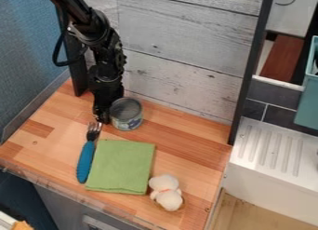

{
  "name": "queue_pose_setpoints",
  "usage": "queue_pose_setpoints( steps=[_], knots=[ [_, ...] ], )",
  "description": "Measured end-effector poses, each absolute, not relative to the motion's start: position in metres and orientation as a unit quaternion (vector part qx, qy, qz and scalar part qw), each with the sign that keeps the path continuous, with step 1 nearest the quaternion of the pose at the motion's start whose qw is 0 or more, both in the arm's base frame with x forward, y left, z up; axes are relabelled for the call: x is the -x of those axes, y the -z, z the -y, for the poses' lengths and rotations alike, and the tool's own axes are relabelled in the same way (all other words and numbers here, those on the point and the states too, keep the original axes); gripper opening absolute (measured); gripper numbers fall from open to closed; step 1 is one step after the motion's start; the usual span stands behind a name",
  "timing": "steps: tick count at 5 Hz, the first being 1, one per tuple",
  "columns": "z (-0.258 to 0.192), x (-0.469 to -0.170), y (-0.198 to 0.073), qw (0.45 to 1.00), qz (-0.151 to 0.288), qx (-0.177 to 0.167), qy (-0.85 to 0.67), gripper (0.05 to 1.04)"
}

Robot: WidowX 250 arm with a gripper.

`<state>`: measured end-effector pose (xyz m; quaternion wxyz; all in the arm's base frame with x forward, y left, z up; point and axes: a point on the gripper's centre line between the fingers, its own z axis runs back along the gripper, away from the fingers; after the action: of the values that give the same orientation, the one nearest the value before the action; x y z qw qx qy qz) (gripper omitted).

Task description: The robot arm moved the can from the top left to the top right of the table.

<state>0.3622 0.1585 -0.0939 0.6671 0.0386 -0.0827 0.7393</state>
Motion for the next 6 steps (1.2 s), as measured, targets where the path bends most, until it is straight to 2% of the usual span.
queue_pose_setpoints(
  steps=[2, 5, 6],
  knots=[
    [-0.121, -0.353, 0.094, 0.715, 0.069, -0.026, -0.695, 1.001],
    [-0.062, -0.352, 0.095, 0.743, 0.045, -0.005, -0.668, 1.000],
    [-0.036, -0.359, 0.087, 0.758, 0.044, 0.008, -0.651, 0.999]
  ],
)
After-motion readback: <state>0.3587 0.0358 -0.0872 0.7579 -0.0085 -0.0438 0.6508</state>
